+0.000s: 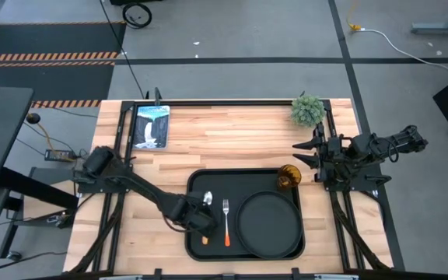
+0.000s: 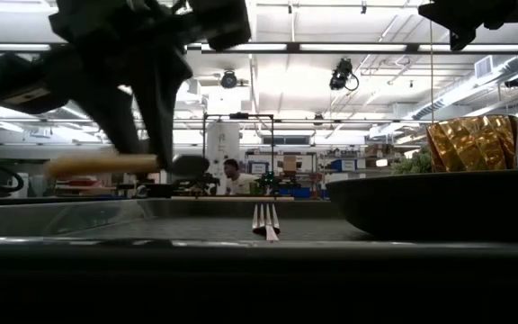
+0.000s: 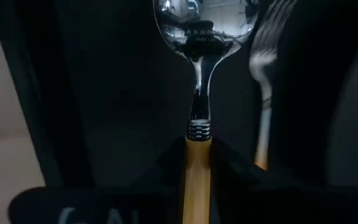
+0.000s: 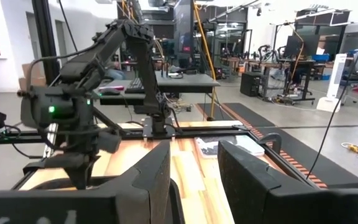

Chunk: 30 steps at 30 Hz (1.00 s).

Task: Pick and place plate/cup/fork/spoon on tray
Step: Put the yellow spoon to the left side of the orange fork on the black serving tray

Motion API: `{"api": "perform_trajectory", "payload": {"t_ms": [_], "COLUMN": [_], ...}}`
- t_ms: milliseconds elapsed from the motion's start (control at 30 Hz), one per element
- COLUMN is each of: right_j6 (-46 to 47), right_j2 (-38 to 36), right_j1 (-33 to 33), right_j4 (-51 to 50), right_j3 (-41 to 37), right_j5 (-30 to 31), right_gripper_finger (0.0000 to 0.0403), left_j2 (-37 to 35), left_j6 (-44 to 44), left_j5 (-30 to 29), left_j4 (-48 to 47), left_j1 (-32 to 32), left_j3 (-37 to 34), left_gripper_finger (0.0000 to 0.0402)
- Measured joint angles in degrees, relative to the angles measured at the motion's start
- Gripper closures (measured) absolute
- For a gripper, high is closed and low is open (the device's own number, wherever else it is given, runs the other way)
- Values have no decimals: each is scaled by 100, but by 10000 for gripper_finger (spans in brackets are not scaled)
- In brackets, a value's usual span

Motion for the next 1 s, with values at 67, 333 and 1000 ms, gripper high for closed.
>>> {"api": "perform_trajectory", "payload": {"t_ms": [67, 333, 1000], "right_j6": [0, -5, -20], "right_j2": [4, 9, 9], "right_j1": [0, 0, 0], "right_j4": [12, 28, 52], "right_j3": [0, 0, 0], "right_j5": [-27, -49, -92], "right_gripper_finger": [261, 261, 261], "left_j2": [183, 424, 555], "left_j6": [18, -62, 531], "left_j5": [247, 458, 549], "left_j4": [-141, -133, -556], "left_j1": [0, 0, 282], "left_j3": [155, 256, 481], "left_gripper_finger": [343, 335, 286]}}
